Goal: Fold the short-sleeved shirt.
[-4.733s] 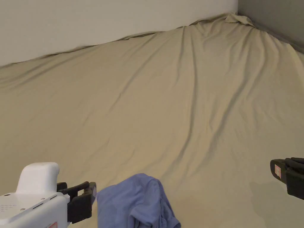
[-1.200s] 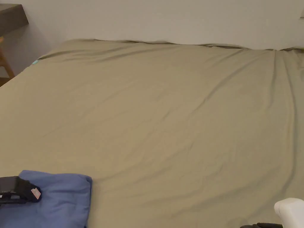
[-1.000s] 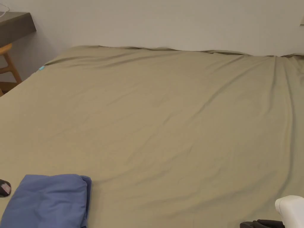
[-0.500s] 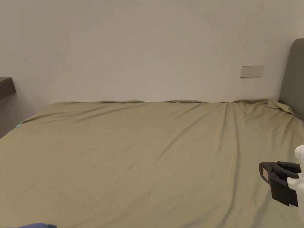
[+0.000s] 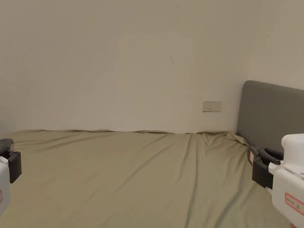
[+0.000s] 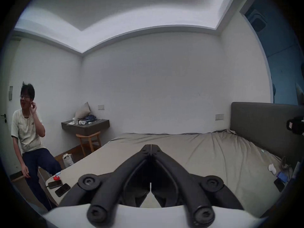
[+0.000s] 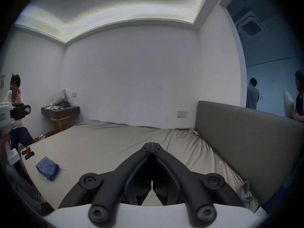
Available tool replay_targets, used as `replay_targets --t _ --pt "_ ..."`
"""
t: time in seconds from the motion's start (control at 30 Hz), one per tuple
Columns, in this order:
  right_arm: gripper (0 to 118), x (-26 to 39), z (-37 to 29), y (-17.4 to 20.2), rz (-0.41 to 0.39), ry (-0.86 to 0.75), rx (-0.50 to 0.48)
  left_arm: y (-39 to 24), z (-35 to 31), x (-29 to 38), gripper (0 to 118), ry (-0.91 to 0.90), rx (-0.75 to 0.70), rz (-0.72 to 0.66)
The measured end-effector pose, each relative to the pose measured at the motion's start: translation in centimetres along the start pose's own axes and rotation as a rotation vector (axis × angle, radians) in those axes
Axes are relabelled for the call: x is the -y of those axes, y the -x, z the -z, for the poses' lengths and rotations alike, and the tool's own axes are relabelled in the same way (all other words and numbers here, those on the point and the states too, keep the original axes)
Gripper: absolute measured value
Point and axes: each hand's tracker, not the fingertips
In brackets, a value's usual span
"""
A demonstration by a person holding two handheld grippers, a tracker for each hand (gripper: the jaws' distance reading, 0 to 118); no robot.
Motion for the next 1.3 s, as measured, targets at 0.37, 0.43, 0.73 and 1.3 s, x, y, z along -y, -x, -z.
replay_targets --t 0.37,0.43,0.73,1.3 --pt "118 -0.3 0.3 -0.2 0.008 -0.088 0.020 -1.2 0.3 0.0 96 -0.015 0.050 0.004" --pt "118 -0.5 0.4 -0.2 0.022 -0.071 0.044 -1.1 0.4 0.2 105 -0.018 0.046 -0.006" --pt "118 0.4 0.7 -0.5 -0.009 -0.087 0.047 -0.4 0.8 0.3 114 -0.055 0.117 -0.069" --pt "118 1.7 1.2 -0.9 0.093 -0.043 -0.056 -1.0 1.8 0.2 118 -0.010 0.287 -0.193"
